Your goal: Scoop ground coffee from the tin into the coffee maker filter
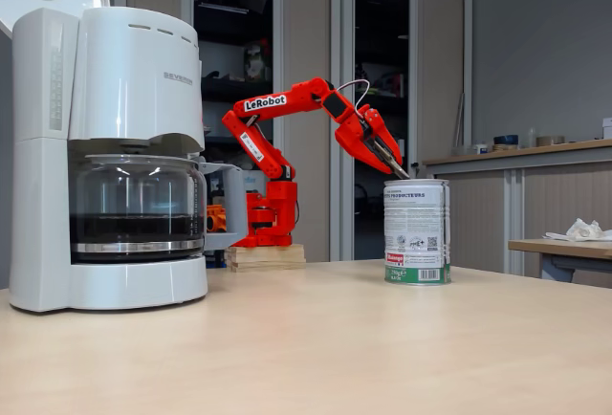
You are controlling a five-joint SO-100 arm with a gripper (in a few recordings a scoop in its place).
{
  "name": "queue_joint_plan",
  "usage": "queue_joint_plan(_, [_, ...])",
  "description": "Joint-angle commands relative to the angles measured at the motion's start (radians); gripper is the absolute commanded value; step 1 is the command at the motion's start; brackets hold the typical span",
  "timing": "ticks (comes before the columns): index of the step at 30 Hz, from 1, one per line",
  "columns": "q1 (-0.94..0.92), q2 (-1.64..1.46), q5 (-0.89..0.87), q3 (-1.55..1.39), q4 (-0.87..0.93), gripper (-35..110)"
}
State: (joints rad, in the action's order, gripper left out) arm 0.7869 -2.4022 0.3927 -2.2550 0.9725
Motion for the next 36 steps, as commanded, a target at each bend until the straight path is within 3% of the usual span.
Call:
queue_joint_plan(1, [-0.014, -0.095, -0.032, -0.081, -0.044, 0])
queue_joint_plan(9, [-0.078, -0.186, 0.014, -0.224, -0.069, 0])
queue_joint_plan(14, [-0.083, -0.163, 0.186, -0.187, -0.017, 0])
queue_joint_plan(20, [-0.091, -0.075, 0.382, -0.038, 0.098, 0])
queue_joint_plan(36, [-0.117, 0.176, 0.445, 0.422, 0.391, 0])
